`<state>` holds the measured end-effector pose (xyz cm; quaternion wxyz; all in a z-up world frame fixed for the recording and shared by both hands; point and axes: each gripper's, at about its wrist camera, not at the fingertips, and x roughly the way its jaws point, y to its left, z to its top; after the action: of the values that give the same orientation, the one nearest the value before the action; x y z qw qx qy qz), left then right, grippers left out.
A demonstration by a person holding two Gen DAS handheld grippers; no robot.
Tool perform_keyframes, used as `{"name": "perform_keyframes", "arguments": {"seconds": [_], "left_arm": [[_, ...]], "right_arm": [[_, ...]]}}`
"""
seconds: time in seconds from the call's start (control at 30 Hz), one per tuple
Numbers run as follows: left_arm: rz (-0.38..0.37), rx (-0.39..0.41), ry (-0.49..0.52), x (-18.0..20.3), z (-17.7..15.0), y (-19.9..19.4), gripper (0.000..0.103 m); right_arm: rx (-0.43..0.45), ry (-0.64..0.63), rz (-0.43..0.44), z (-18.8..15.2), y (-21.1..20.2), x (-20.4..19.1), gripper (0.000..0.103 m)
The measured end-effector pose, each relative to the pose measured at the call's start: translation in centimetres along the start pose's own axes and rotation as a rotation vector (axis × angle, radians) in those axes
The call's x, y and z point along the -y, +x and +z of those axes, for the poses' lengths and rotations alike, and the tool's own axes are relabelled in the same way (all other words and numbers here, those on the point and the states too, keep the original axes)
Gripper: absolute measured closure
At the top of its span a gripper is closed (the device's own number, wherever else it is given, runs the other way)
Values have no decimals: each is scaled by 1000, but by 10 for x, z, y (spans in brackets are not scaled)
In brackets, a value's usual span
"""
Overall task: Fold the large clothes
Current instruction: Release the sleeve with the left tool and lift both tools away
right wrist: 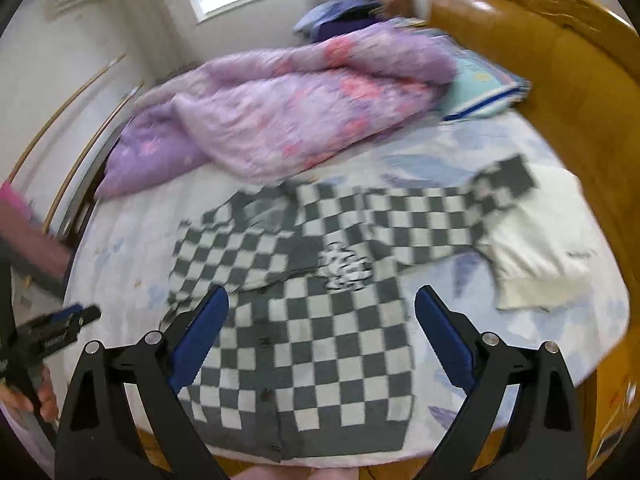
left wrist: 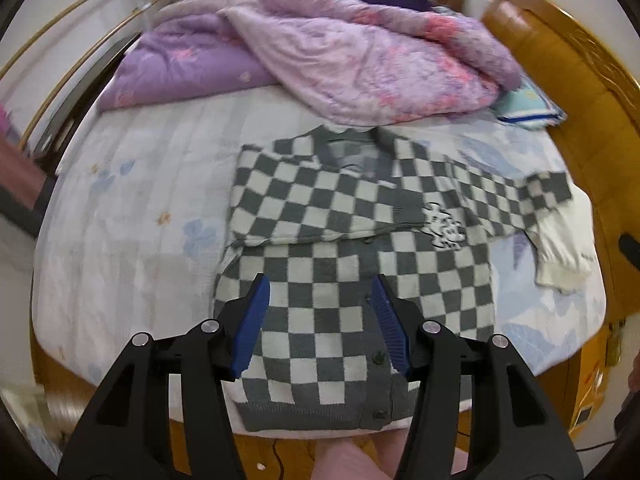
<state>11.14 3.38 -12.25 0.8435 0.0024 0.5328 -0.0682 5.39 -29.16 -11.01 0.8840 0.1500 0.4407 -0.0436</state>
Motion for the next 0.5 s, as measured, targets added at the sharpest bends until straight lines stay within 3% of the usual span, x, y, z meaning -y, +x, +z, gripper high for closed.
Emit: {"name": "perform_keyframes", "arguments": {"seconds": [0.17,0.4,0.5], "left_arm": [[-53,27,105,28,-11,-18,49],[-166,64,217,70,-21,-34,49],[-193,77,240,86,-19,-37,49]], "right_arm": [[72,150,-102,-32,-43,31,10],[80,259,-247,-77,-85,68,10],[94,313,-263,-84,-96,86,10]]}}
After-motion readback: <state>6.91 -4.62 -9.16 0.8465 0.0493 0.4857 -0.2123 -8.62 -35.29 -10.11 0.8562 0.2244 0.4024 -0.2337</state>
